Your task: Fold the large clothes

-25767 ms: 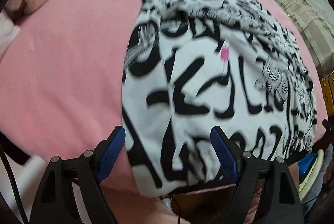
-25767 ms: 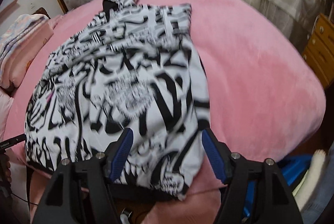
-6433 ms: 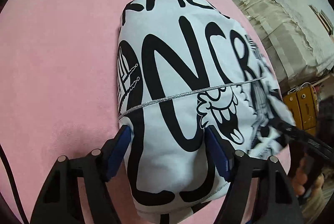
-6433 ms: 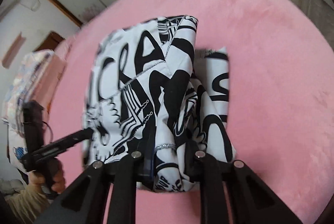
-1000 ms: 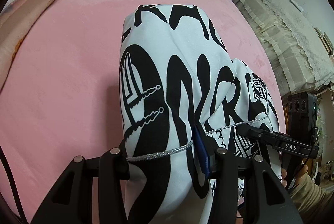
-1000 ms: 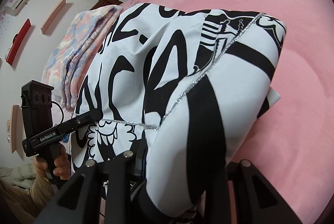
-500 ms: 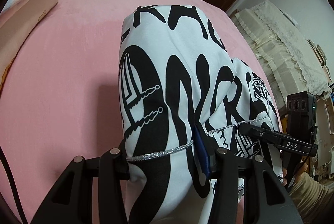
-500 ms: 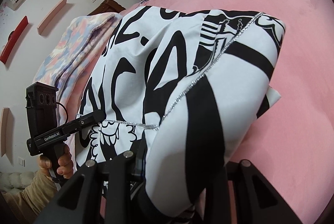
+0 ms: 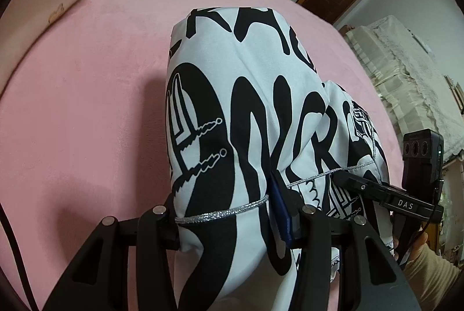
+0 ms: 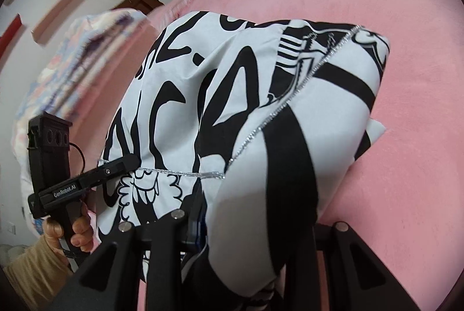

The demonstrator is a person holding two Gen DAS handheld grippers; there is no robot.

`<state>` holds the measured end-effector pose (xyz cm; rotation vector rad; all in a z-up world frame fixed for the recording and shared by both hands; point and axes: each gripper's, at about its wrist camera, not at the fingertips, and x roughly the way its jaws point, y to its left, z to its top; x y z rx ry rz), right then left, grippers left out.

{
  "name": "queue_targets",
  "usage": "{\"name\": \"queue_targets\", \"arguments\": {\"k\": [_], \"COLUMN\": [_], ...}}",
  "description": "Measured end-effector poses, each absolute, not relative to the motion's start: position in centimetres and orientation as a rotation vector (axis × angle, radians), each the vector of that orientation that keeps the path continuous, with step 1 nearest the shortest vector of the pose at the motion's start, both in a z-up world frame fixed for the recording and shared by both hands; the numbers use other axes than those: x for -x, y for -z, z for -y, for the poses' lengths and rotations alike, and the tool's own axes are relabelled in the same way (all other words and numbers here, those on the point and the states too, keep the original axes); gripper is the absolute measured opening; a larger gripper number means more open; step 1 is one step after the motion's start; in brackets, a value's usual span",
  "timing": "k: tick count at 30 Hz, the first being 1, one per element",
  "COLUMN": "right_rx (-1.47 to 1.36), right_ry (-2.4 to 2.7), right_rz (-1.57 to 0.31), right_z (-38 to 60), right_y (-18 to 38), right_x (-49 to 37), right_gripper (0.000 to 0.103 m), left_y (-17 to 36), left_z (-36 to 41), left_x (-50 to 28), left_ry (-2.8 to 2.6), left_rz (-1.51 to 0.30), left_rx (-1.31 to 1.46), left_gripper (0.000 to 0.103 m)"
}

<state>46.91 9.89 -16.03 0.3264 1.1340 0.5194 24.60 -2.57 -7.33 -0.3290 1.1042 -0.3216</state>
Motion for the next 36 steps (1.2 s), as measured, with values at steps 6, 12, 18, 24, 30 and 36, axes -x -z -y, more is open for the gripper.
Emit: {"name": "queue_targets", "arguments": {"k": [6,12,18,24,30,36], "right_rx": [-0.253,-0.240,-0.115,-0.001,-0.042,0.032], "right_ry": [-0.510,-0.449,-0.319,-0.246,-0.323,-0.171], "right_rz": [-1.133,-1.181,-1.163,-0.950,-1.016,-1.056], "right_z": [-10.3,-10.0,-9.2,-11.1,-15.6,-13.8], "right_y": [18.4,18.7,14.8,8.8,11.3,15.6], "right_x": [-47.9,-47.8,-45.5,-40.2,-39.4,-39.2], "right_gripper": [0.043,0.065,0.065,0.063,0.021,0.000], "left_y": [11.0,11.5,8.2,2.0,4.1,8.8], "left_z": [2.1,2.1,4.3,8.3,11.8,11.1], "left_x": [-25.7,-25.0,-22.7,-18.5,-17.3,-16.4], "left_ry": [0.315,0.281,0.134,0.045,0.087,0.018], "left_rz": [-1.094,-1.086,-1.114,-0.960,-1.007,-1.079], "left_rx": [0.329,0.318,0.235,0.062,0.112,0.114], "left_gripper": [0.056,0.067,0.068,0.067,0.014,0.013]}}
